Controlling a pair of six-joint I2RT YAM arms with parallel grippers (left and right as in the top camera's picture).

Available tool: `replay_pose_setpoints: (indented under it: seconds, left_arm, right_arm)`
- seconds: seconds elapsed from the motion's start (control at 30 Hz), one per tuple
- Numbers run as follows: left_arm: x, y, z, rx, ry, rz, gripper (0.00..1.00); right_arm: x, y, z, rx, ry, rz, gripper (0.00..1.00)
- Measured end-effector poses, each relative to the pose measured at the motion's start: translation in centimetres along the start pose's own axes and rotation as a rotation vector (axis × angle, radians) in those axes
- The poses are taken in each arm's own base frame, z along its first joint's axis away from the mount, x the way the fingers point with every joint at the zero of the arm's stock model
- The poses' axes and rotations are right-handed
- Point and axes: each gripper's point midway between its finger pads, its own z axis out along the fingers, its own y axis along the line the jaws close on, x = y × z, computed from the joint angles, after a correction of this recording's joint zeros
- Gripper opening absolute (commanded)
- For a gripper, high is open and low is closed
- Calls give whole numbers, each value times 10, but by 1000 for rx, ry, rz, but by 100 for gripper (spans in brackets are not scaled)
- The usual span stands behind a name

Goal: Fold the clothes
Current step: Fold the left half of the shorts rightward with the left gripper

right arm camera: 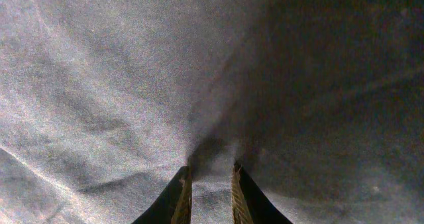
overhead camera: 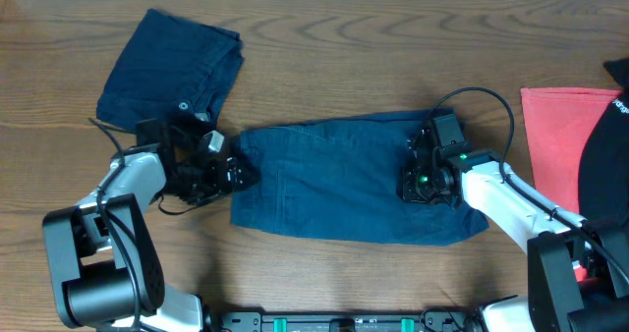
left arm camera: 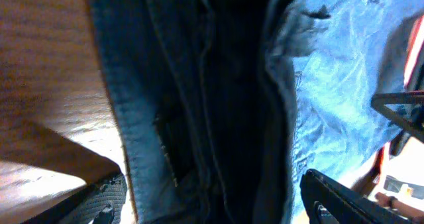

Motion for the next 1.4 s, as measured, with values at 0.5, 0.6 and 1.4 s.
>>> replay_pose_setpoints:
  seconds: [0.5, 0.6, 1.4]
  left_arm:
    - [0, -10, 30, -141, 30, 25, 9]
    - [6, -10, 28, -146, 58, -9, 6]
    - [-34, -121, -98, -530, 72, 187, 6]
  right_arm:
    - [3, -1, 0, 4, 9, 3, 12]
    - [3, -1, 0, 5, 11, 4, 11]
    - [-1, 5, -22, -7, -46, -11, 15]
